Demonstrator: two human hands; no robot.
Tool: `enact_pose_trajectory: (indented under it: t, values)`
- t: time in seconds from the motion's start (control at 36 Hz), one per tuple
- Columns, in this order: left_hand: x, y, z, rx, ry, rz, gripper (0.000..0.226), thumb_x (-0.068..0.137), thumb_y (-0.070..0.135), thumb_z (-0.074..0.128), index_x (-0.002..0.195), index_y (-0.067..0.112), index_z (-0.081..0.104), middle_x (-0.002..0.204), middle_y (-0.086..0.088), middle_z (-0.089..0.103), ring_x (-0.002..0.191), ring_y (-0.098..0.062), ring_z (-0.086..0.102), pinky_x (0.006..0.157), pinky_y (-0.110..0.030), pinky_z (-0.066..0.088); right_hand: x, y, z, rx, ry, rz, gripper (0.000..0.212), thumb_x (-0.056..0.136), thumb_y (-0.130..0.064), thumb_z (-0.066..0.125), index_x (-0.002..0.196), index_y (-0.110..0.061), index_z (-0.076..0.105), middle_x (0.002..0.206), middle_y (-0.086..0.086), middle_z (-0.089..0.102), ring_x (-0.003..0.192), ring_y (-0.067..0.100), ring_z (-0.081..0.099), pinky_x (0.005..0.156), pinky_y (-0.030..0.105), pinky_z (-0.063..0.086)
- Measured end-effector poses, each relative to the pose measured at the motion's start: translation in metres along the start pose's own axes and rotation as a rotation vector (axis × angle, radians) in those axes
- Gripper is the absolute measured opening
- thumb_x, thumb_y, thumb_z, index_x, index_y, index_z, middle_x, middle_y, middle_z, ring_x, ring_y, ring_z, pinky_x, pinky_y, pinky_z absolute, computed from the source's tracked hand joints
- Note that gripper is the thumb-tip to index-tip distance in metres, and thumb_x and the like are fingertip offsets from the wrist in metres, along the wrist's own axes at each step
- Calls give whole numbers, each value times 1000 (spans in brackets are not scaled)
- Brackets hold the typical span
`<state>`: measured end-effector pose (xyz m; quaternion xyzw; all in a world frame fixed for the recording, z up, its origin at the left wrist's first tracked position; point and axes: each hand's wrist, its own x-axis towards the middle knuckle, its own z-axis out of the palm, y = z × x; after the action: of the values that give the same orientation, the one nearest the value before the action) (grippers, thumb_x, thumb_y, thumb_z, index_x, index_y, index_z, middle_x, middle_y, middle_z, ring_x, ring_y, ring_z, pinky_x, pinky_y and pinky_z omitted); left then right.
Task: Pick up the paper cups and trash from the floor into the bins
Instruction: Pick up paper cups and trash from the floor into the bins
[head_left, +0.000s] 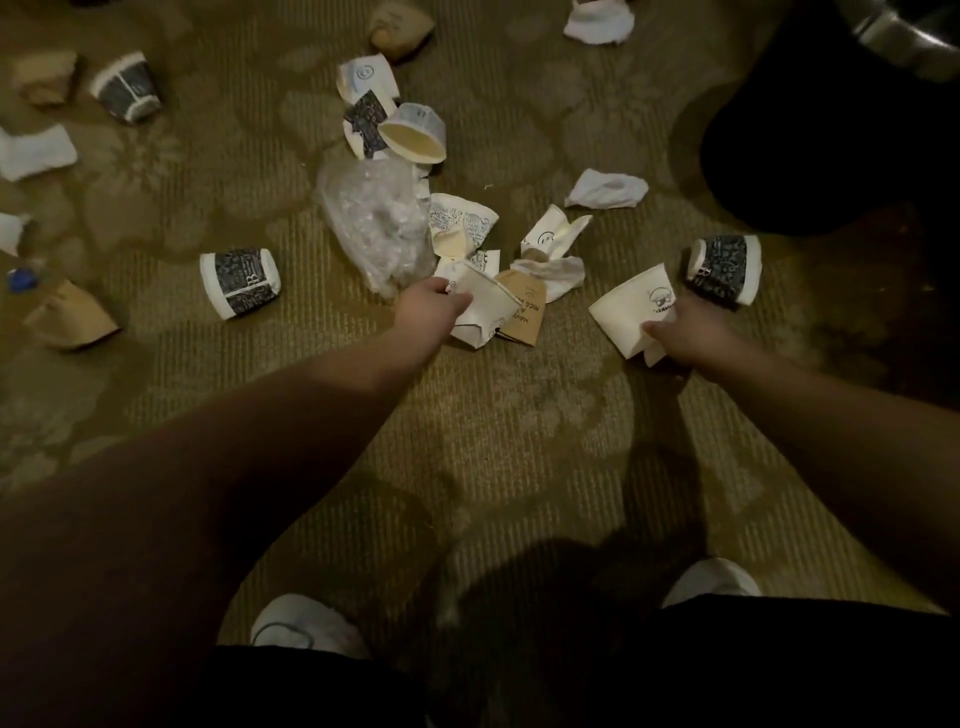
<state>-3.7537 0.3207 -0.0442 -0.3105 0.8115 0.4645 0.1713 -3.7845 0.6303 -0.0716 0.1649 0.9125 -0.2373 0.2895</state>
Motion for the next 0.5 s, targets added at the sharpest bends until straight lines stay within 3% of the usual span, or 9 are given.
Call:
enact_pose_trajectory:
  t: [0.11, 0.22, 0.33, 0.39, 0.44, 0.5]
  values:
    - [6, 7, 2, 37, 61, -48, 48, 93, 27, 67, 138, 11, 57, 125, -4, 65, 103, -17, 61, 77, -24, 43, -6, 6, -3, 50, -54, 22, 59, 97, -33, 61, 147, -12, 39, 135, 14, 53, 96, 28, 61, 84, 46, 56]
    - [11, 13, 4, 93, 75, -89, 48, 92, 28, 69, 136, 12, 57, 127, -7, 64, 110, -22, 62, 80, -28, 46, -13, 9, -7, 32, -66, 6, 47, 98, -29, 60, 139, -11, 46, 129, 14, 56, 99, 29, 61, 74, 38, 52]
    - [16, 18, 5, 124, 83, -91, 56, 90, 30, 71, 139, 10, 51, 131, -10, 60, 115, -25, 60, 90, -31, 49, -16, 10, -16, -53, -59, -80, 37, 98, -29, 59, 127, -8, 51, 122, 14, 56, 105, 32, 60, 79, 38, 50]
    - [19, 18, 5, 136, 83, -86, 58, 89, 32, 71, 140, 11, 51, 131, -10, 60, 113, -25, 62, 96, -35, 51, -12, 10, -25, -28, 6, -157, 40, 98, -30, 59, 129, -6, 51, 128, 14, 52, 114, 32, 55, 92, 44, 48]
    - [19, 20, 6, 153, 85, -74, 58, 89, 32, 71, 139, 12, 51, 130, -10, 61, 111, -25, 63, 96, -37, 51, -5, 9, -36, 38, 99, -198, 45, 97, -30, 59, 134, -5, 49, 135, 15, 47, 124, 32, 48, 105, 47, 41]
    - [20, 21, 8, 175, 95, -47, 53, 90, 28, 69, 137, 11, 52, 124, -9, 61, 104, -23, 62, 88, -34, 52, 5, 9, -48, 166, 178, -201, 47, 96, -29, 59, 135, -6, 48, 139, 12, 45, 129, 30, 44, 109, 50, 39]
